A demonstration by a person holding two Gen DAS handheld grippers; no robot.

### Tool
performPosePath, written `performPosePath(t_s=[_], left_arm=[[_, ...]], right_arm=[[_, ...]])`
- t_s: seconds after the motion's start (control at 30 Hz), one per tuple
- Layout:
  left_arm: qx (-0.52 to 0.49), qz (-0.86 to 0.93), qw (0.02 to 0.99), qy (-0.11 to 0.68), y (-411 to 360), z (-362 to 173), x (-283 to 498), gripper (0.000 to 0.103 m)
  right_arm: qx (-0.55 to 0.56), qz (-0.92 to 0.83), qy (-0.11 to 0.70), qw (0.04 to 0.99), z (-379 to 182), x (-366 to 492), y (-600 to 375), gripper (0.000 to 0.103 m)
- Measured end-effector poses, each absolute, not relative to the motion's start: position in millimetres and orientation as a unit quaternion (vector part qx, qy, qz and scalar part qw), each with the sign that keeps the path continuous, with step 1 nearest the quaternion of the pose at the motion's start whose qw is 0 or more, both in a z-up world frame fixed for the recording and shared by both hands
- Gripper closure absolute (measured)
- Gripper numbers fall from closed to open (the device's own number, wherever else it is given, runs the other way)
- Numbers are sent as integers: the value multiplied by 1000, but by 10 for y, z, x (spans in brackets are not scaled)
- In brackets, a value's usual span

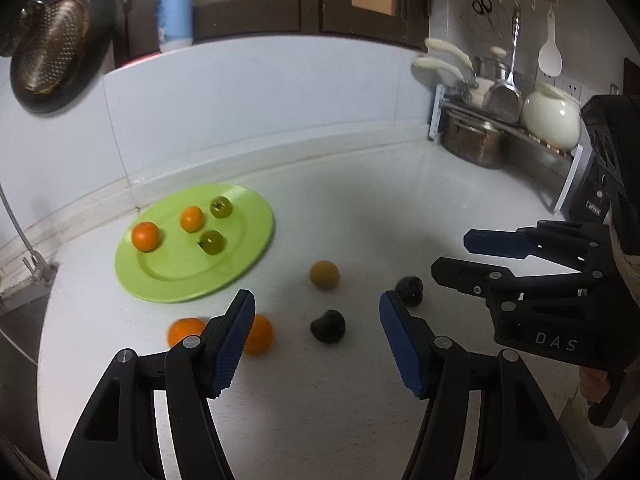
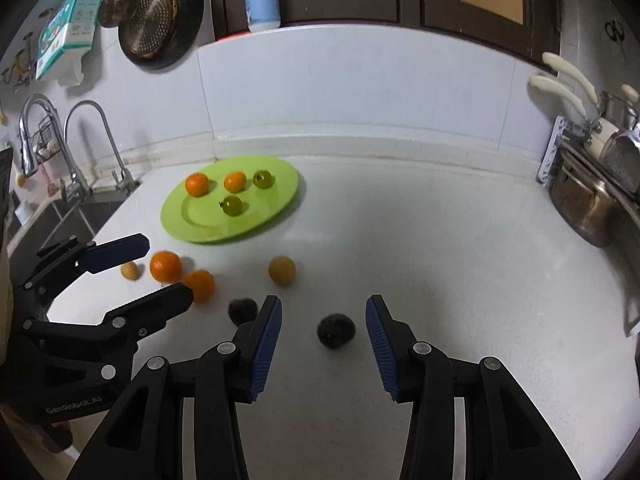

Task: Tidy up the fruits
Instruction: 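Withdraw both grippers and move them toward the dark plums, then grasp a dark plum with the left gripper while the right grasps another dark plum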

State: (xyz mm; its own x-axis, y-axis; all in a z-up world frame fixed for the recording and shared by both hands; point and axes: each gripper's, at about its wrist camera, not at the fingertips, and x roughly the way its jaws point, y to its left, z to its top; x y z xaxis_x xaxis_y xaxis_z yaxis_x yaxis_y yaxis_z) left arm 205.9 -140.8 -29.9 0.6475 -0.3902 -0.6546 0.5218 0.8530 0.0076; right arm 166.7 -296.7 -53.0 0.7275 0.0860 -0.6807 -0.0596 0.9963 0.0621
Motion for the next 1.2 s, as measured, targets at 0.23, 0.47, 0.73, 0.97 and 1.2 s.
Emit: performPosePath(t_s=[0.23,0.47,0.73,0.97,1.2], left_arm=[[103,-247,889,371,-1536,-542,2150,43],[99,-239,878,403,-1595,-724,2265,49],[87,-238,867,428,-1642,-845,2353,56],[79,-239,860,443,-1695,-898,2450,66],[75,-240,857,450,-1691,-919,2491,74]], right_arm=[[26,60,397,915,-791,1769,-3077,58],[40,78,421,903,-993,1891,-3111,58],[46,87,436,895,-1121,1993,-3144,58],[48,91,439,893,-1168,2082,-3169,59],[46,97,441,891,-1187,2119,-3140,64]])
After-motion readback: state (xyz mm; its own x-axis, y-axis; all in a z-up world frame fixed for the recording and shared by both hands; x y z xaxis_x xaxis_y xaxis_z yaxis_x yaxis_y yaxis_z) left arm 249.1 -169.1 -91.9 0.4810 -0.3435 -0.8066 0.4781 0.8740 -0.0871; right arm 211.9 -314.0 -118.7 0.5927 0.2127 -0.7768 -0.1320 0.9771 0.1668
